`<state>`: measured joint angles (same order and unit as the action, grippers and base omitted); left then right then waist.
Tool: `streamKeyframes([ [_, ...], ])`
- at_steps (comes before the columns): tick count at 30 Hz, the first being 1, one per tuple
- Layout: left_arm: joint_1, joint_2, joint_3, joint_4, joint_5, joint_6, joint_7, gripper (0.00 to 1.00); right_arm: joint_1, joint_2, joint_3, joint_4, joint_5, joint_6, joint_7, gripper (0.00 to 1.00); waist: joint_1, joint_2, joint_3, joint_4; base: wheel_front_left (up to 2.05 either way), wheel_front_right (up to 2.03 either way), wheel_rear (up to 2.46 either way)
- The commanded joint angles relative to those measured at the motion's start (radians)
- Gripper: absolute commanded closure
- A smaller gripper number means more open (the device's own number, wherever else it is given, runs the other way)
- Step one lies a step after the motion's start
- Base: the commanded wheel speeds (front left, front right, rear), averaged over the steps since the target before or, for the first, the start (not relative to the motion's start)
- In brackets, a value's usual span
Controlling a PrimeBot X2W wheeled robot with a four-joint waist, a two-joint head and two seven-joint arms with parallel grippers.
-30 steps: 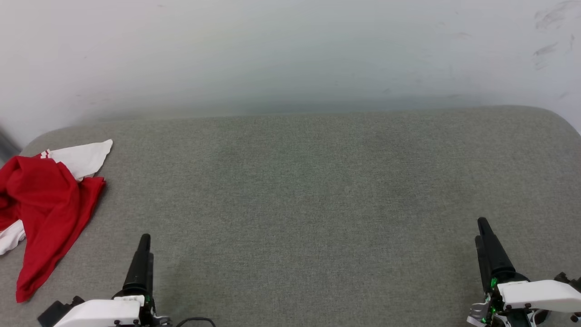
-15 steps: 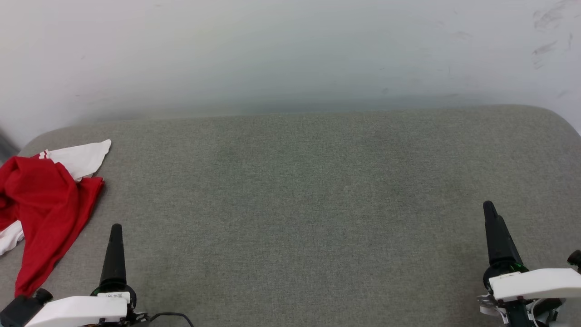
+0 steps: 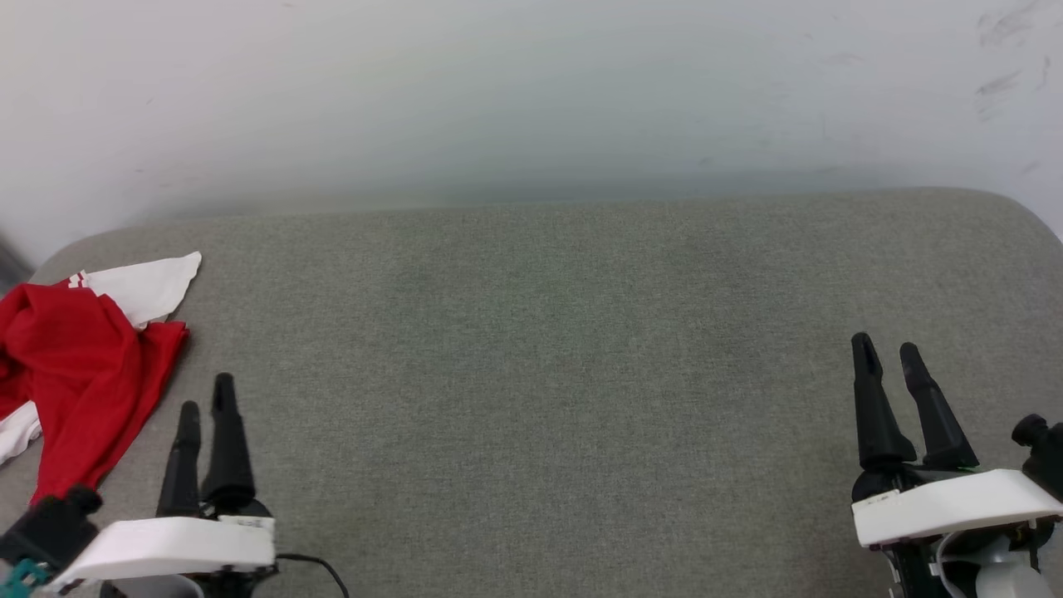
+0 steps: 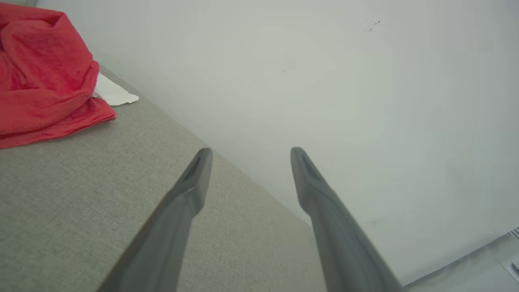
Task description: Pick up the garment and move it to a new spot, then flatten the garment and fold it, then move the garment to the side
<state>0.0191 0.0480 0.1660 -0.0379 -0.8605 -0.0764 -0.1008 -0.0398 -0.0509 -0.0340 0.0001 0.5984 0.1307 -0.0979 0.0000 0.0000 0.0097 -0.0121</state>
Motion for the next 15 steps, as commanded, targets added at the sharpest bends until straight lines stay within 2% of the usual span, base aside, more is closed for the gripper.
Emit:
streamKeyframes([
  [1,0.008,0.002,-0.021,-0.028,0.061,0.015,-0.008,0.0,-0.013,0.0,0.005,-0.02,-0.048,0.0,-0.011,0.0,0.0,0.0,0.0,0.0,0.0,0.0,0.0],
  [9,0.027,0.003,-0.147,-0.067,0.322,0.121,-0.032,0.0,0.002,0.0,0.028,-0.021,-0.205,0.0,-0.034,0.0,0.0,0.0,0.001,-0.005,0.0,0.0,0.0],
  [15,0.025,0.055,-0.27,-0.071,0.436,0.211,-0.048,0.0,0.005,0.0,0.033,-0.028,-0.304,0.0,-0.051,0.0,0.0,0.0,0.001,-0.009,0.0,0.0,0.0],
])
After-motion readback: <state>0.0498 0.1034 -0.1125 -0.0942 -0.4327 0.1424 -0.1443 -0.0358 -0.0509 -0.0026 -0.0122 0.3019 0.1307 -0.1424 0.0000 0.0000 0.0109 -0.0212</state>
